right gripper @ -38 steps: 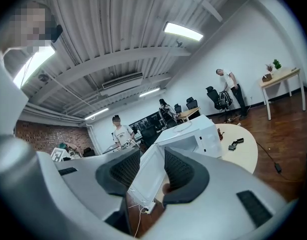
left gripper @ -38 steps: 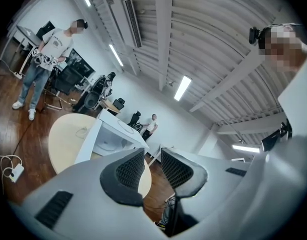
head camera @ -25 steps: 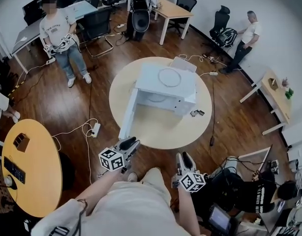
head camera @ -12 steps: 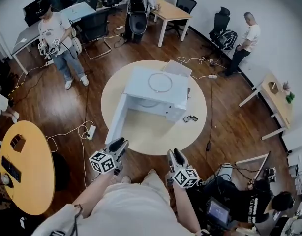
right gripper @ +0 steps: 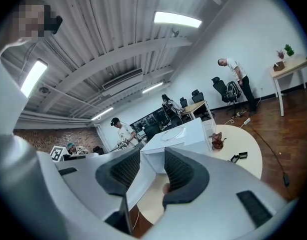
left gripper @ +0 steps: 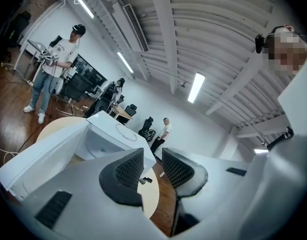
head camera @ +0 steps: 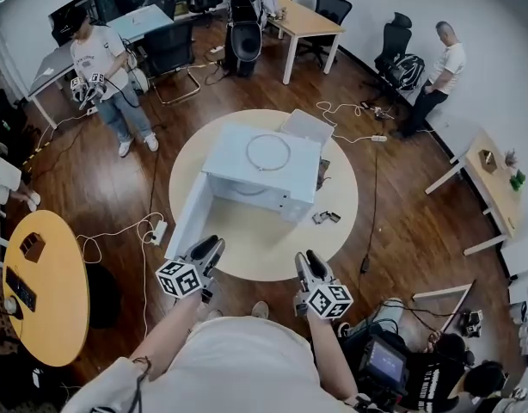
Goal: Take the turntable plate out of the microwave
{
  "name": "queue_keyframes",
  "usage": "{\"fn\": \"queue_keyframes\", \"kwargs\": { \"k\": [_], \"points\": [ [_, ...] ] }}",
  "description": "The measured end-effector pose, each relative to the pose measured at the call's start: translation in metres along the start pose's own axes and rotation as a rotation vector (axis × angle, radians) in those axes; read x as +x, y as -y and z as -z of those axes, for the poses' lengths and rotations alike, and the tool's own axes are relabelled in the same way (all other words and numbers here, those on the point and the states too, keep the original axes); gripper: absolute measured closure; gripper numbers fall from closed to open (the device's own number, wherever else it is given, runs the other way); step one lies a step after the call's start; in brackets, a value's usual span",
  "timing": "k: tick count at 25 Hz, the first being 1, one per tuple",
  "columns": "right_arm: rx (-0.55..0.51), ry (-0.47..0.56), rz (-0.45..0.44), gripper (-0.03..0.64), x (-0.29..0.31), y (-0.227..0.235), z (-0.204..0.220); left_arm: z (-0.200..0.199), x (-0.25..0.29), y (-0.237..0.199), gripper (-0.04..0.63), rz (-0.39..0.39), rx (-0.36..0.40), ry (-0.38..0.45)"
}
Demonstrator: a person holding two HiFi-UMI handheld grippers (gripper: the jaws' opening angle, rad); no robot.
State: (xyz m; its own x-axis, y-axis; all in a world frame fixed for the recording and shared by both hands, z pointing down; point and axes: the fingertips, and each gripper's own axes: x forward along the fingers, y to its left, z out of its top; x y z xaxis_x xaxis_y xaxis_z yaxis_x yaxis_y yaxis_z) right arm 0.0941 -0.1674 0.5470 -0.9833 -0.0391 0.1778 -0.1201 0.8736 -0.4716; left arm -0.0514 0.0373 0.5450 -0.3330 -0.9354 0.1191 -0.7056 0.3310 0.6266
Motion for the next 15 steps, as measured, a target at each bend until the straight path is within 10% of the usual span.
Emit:
{"fn": "queue_keyframes", "kwargs": {
  "k": [15],
  "points": [
    [0.055, -0.076, -0.127, 0.462, 0.03, 0.04, 0.006, 0.034, 0.02, 0.006, 0.492, -0.144, -0.033, -0.047]
  ]
}}
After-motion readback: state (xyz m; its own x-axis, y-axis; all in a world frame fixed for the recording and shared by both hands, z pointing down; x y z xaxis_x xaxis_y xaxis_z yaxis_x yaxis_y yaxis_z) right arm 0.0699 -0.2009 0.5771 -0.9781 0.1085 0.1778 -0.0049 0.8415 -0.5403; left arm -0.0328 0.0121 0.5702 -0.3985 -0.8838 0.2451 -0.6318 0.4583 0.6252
